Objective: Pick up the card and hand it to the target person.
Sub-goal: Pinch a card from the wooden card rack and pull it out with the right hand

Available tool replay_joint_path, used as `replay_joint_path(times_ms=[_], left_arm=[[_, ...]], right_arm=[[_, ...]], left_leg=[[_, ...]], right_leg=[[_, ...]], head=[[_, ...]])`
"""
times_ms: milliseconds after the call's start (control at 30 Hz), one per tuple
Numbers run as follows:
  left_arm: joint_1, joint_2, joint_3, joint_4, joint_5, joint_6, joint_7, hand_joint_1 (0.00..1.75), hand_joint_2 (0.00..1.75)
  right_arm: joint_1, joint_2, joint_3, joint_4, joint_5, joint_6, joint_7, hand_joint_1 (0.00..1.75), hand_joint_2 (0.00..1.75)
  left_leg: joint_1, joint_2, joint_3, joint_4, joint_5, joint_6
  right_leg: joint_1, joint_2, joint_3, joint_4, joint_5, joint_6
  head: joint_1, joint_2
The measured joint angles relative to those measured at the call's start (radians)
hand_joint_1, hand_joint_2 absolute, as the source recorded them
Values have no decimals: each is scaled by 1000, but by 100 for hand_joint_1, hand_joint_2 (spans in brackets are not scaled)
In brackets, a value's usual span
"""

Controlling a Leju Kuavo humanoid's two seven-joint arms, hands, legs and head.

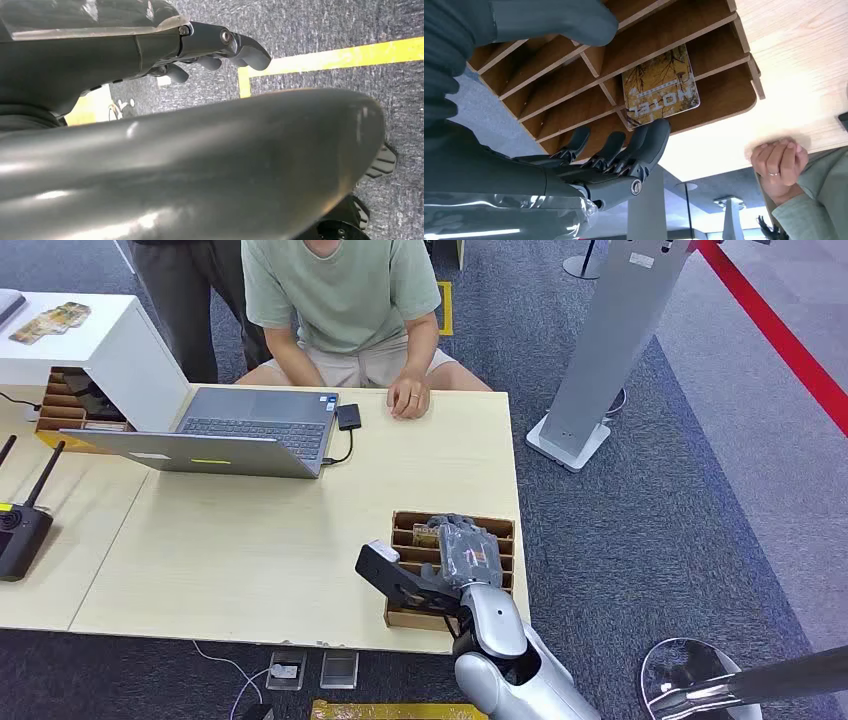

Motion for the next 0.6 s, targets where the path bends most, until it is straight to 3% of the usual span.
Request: replay_joint_path(times_ms=[200, 600], left_arm=[[0, 0, 0, 0, 0, -1, 0, 0, 0], [0, -1, 0, 0, 0, -1, 0, 0, 0]], right_arm=[[0, 2, -2, 5, -5, 1, 0, 67, 175], [-2, 6, -4, 11, -22, 1, 0, 58, 175]], left_leg=[[0, 0, 0, 0, 0, 0], [0, 0, 0, 0, 0, 0]], right_leg=[[0, 0, 0, 0, 0, 0], [0, 0, 0, 0, 0, 0]], head=[[0, 0], [0, 0]])
